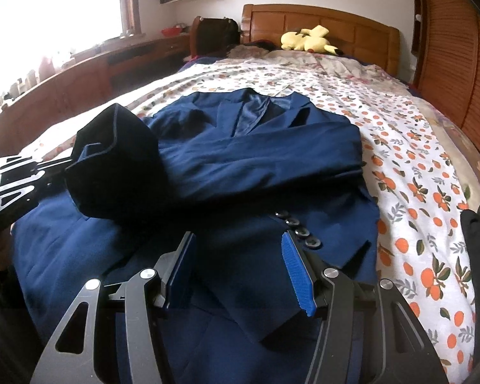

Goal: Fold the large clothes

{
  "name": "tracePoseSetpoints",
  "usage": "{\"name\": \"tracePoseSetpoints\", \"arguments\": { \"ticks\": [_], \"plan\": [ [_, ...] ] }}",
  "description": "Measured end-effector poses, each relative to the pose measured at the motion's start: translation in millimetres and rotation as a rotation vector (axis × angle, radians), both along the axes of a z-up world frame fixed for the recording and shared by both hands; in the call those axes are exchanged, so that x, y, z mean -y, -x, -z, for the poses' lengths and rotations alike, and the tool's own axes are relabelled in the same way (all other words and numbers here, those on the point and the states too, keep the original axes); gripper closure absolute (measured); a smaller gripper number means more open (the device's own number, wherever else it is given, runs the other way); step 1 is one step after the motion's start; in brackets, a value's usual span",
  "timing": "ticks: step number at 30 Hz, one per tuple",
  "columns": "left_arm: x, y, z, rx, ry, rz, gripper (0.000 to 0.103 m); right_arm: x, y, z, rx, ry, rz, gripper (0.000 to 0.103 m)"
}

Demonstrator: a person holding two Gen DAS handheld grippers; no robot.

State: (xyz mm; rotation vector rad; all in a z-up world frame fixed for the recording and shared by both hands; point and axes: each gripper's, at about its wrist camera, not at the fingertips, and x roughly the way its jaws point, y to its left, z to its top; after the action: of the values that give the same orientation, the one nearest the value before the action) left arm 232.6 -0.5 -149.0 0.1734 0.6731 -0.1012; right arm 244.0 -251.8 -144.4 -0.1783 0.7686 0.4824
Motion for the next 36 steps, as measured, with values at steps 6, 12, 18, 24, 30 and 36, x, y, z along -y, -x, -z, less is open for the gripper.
{"name": "tracePoseSetpoints", "arguments": {
  "ticks": [6,12,18,24,30,36],
  "plan": [
    [-12.1,11.5,10.3,-0.027,0.030,-0.017,0.096,-9.7,0.1,2.2,-0.002,0.008,-0.013,0.050],
    [-17.8,32.4,19.6,-0.052,0.057,-0.024,0.094,-14.7,-0.7,3.3,-0.004,0.015,-0.020,0.050],
    [-17.1,59.8,14.4,0.007,0.034,-0.051,0.085,-16.0,-0.2,3.4,-0.004,0.015,-0.020,0.050],
    [-28.0,71.6,5.4,0.017,0.063,-0.067,0.081,-16.0,-0.1,3.7,-0.004,0.016,-0.022,0.050],
    [-32.4,72.6,0.9,0.031,0.055,-0.073,0.062,-16.7,0.3,3.9,-0.005,0.015,-0.021,0.050],
    [-39.4,79.3,-1.6,0.091,0.012,-0.136,0.003,-22.2,5.7,4.0,0.001,0.009,-0.032,0.048]
  ]
}}
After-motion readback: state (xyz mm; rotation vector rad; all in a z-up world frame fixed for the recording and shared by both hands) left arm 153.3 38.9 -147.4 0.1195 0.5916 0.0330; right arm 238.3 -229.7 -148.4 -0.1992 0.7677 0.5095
